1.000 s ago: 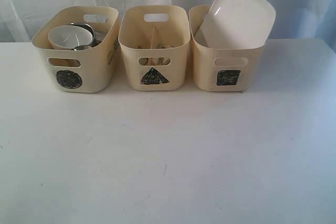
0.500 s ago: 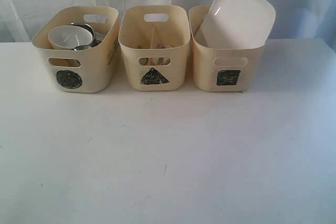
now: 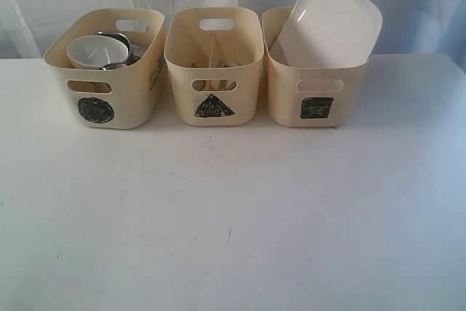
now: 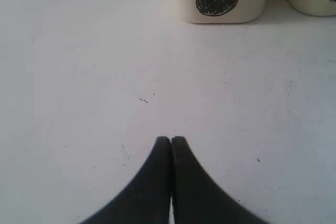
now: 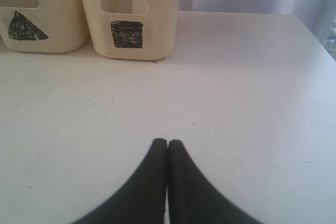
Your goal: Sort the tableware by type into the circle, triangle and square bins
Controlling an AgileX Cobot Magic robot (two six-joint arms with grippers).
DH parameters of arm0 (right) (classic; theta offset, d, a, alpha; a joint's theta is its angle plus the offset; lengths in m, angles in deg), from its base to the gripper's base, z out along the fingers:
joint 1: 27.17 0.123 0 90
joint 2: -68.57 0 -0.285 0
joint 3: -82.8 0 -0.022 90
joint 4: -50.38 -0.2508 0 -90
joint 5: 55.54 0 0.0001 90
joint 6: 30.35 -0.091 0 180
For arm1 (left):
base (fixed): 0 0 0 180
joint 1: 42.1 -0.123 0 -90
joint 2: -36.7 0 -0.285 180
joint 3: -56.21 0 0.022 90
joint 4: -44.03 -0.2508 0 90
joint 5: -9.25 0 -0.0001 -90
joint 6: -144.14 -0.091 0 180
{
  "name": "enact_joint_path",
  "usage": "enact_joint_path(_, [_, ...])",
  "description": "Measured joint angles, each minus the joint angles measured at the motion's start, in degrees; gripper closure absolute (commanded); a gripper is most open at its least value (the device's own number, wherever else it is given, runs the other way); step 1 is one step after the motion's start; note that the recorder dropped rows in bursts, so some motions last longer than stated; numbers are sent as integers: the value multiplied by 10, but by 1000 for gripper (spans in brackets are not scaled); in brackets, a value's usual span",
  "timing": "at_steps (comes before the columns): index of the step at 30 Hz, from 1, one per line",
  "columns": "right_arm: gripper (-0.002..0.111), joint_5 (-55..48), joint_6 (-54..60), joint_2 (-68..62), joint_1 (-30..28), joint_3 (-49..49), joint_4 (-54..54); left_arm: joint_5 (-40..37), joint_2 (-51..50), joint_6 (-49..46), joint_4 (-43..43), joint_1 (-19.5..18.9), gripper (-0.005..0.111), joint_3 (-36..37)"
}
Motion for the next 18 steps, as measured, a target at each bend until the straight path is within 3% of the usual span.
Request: enact_joint_path(18, [108, 0, -4, 0, 0, 0, 0, 0, 0, 0, 0, 0, 107, 0])
